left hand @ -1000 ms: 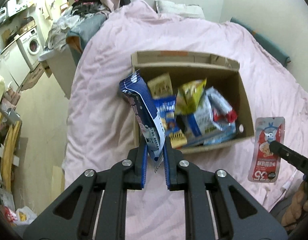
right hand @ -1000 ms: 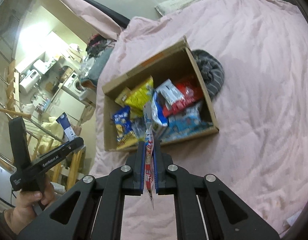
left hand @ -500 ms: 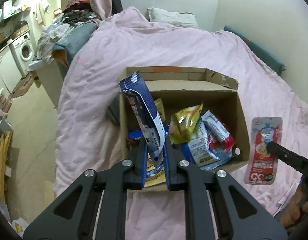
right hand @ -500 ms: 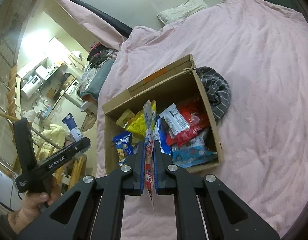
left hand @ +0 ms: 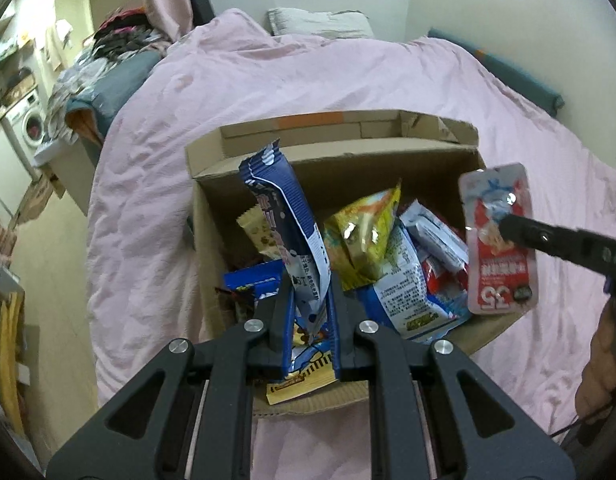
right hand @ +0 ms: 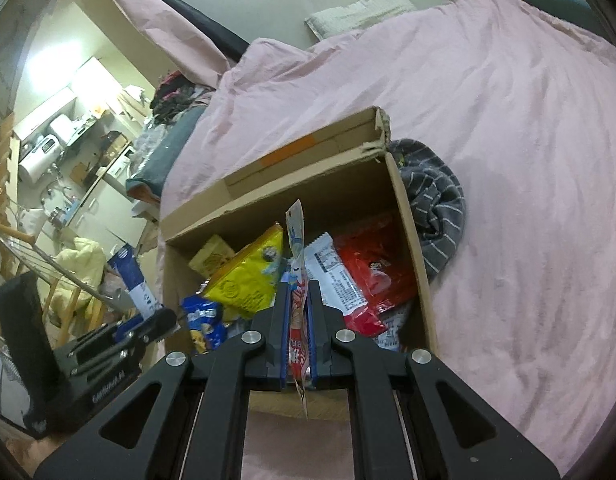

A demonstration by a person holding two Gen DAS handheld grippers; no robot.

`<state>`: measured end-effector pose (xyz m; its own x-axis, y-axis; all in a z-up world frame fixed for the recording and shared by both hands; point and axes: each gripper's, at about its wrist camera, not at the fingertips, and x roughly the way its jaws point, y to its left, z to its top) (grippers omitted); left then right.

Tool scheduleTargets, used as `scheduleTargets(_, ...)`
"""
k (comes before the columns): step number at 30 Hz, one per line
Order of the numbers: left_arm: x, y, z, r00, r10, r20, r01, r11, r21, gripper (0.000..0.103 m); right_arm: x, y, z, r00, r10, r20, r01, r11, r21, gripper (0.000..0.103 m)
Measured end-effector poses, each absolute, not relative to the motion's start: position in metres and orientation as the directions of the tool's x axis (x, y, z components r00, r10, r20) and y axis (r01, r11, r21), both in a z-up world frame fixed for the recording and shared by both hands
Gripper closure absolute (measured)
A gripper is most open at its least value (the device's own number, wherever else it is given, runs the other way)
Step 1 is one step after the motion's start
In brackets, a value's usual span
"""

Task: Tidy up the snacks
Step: 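Carry the pouch and blue-white bar into the box with both tools, then open both tools to release the pouch and bar inside the box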

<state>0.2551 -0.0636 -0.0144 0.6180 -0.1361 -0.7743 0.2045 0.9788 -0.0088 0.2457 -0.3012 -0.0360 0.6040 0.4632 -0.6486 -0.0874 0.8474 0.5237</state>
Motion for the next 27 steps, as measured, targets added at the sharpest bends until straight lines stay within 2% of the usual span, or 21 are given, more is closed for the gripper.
scheduleTargets(13,0.262,-0.076,-0.032,0.560,-0.188,-0.807,0.235,0.970,-0.064,0.090,0.249,-0.283,-0.051,0.558,0.469,-0.685,-0.092,0.855,0.510,0.095)
scheduleTargets(19,0.257,-0.084,-0.030,0.581,-0.167,-0.797,0.253,0.967,-0.018,0.089,0.253,-0.282,-0.054,0.550,0.463,-0.695,-0.081,0.858,0.507,0.095)
scheduleTargets(20,0.257,-0.084,-0.031,0.578,-0.168,-0.799,0.254,0.967,-0.020,0.087,0.253,-0.282,-0.054,0.548,0.466,-0.695,-0.081,0.856,0.510,0.095)
scheduleTargets(22,0.256,-0.084,-0.032,0.576,-0.162,-0.801,0.244,0.970,-0.020,0.066,0.254,-0.282,-0.056,0.541,0.474,-0.695,-0.078,0.851,0.519,0.094)
scheduleTargets(24,0.255,-0.083,-0.031,0.580,-0.167,-0.797,0.240,0.970,-0.029,0.057,0.255,-0.282,-0.057,0.544,0.469,-0.696,-0.072,0.852,0.518,0.093)
scheduleTargets(26,0.254,-0.082,-0.029,0.585,-0.176,-0.792,0.238,0.970,-0.039,0.053,0.255,-0.282,-0.056,0.547,0.465,-0.696,-0.069,0.854,0.516,0.091)
scheduleTargets(27,0.254,-0.081,-0.028,0.588,-0.173,-0.790,0.235,0.971,-0.039,0.046,0.256,-0.283,-0.056,0.548,0.467,-0.695,-0.068,0.852,0.519,0.091)
